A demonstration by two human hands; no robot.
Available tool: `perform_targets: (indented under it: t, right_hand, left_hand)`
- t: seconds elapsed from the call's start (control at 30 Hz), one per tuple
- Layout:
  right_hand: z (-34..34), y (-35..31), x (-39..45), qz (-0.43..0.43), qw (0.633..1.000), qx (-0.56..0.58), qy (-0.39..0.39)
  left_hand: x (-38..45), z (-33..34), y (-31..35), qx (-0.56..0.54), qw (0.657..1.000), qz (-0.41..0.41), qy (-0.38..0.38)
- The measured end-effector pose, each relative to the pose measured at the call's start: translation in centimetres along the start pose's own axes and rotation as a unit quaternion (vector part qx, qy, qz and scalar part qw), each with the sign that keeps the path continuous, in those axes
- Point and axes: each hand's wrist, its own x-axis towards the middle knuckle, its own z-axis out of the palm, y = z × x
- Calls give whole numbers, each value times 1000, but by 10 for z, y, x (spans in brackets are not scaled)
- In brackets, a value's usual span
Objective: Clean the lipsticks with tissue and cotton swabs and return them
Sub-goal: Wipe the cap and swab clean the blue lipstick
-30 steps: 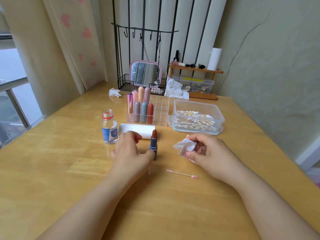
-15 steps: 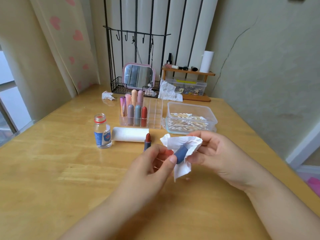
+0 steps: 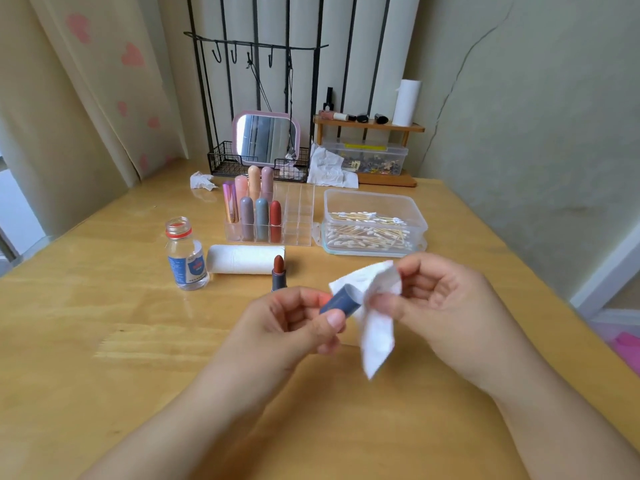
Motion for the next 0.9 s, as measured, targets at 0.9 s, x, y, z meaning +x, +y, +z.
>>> perform_targets:
  t: [0.9]
  right_hand:
    - [6,8,-8,-238,915,-324,2]
  left_hand:
    - [-1,-2,0,20,999,10,-25]
